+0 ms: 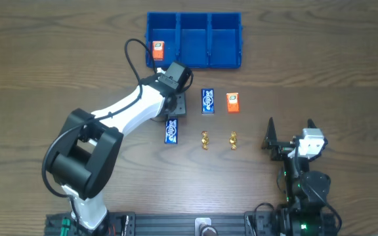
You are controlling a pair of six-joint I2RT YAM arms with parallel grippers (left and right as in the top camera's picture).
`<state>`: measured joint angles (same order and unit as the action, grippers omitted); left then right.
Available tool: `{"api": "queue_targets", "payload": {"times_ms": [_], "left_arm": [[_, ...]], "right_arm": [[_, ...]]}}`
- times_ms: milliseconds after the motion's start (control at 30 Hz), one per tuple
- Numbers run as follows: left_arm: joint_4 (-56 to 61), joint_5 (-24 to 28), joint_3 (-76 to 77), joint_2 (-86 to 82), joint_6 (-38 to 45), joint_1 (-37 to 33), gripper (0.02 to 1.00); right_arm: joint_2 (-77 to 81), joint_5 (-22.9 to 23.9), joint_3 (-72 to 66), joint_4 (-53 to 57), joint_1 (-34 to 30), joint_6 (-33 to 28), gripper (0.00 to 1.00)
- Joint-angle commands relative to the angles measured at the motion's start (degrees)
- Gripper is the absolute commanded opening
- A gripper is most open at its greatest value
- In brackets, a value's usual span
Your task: Sort Candies Into Trays
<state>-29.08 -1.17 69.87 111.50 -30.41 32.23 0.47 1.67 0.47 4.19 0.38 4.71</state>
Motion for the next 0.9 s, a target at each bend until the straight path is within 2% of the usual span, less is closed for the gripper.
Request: {"api": "queue_targets", "payload": {"times_ms": [33,100,167,233,367,533,667,900], "left_arm": [[1.27,1.31,0.52,2.56,-0.46,-0.57,0.57],[1.27,1.4,0.52,2.6,-0.46,-0.57,0.511],[1.25,1.66,0.52,2.6,-0.44,-0.63,0.386],[1.2,1.9,0.52,2.6,-0.44,-0.72,0.354],[-1.16,1.29,2.36,2.23,-0.22,-0.72,0.34],[-11.04,-5.25,16.48,-3.06,3.67,-1.18,0.347],[-18.21,-5.14,35.67,-1.55,9.46,-5.57,0.351],[-23.91,-3.26,53.48,10.6,14.88,-10.21,0.356]], "right_arm": [[-0.31,-0.31,-0.02,0.46,-0.5,-0.7,0.998],[-0.31,-0.31,-0.02,0.46,-0.5,-0.7,0.998],[-0.31,-0.31,-0.02,0.46,-0.5,-0.7,0.998],[-0.31,-0.31,-0.02,0.46,-0.5,-0.7,0.998],[-0.31,-0.31,-0.02,0.46,-0.5,-0.7,0.998],[-0.31,-0.31,-0.02,0.46,-0.5,-0.7,0.998],[-0.31,-0.31,-0.02,0.46,-0.5,-0.7,0.998],[-0.31,-0.31,-0.02,0.46,-0.5,-0.7,0.998]]}}
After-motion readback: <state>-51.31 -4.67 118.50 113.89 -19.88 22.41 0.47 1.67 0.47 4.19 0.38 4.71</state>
